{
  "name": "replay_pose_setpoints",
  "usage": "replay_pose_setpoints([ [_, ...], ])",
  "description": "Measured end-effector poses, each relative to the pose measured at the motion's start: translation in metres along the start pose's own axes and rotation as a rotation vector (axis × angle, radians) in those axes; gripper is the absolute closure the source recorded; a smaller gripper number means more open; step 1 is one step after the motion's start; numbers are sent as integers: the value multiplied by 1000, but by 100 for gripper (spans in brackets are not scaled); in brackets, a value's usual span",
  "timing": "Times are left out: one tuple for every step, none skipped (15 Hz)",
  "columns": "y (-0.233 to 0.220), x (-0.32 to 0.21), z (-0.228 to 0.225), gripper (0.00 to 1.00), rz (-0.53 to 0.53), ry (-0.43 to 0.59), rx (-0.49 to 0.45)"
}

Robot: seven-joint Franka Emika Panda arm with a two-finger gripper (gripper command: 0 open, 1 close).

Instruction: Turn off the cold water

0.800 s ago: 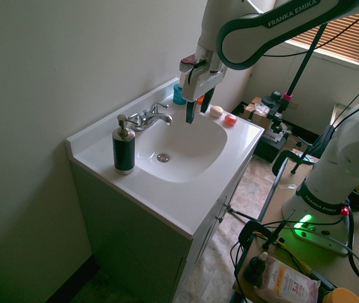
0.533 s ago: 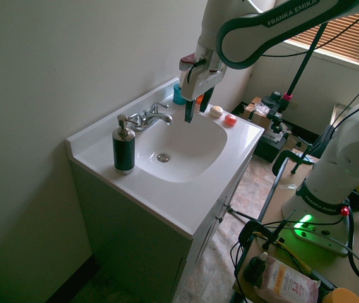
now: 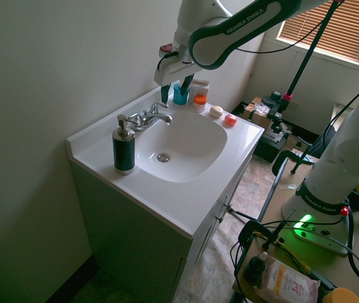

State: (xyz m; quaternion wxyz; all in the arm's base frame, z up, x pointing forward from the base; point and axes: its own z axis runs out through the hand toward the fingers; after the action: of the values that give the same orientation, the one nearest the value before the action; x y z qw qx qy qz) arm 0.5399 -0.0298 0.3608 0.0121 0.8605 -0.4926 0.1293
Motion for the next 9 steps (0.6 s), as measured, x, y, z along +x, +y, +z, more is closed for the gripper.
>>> replay_pose_setpoints([
  [-6, 7, 10, 0, 10, 21, -7],
  [-9, 13, 20, 0, 15, 32, -19],
  [-12, 19, 31, 0, 17, 36, -28],
  [-13, 22, 41, 0, 18, 36, -38],
  [-14, 24, 49, 0, 20, 34, -48],
  [-14, 25, 58, 0, 19, 32, -56],
  [-12, 25, 65, 0, 18, 33, -64],
  [-9, 28, 71, 0, 18, 36, -75],
  [-5, 31, 75, 0, 23, 39, -85],
])
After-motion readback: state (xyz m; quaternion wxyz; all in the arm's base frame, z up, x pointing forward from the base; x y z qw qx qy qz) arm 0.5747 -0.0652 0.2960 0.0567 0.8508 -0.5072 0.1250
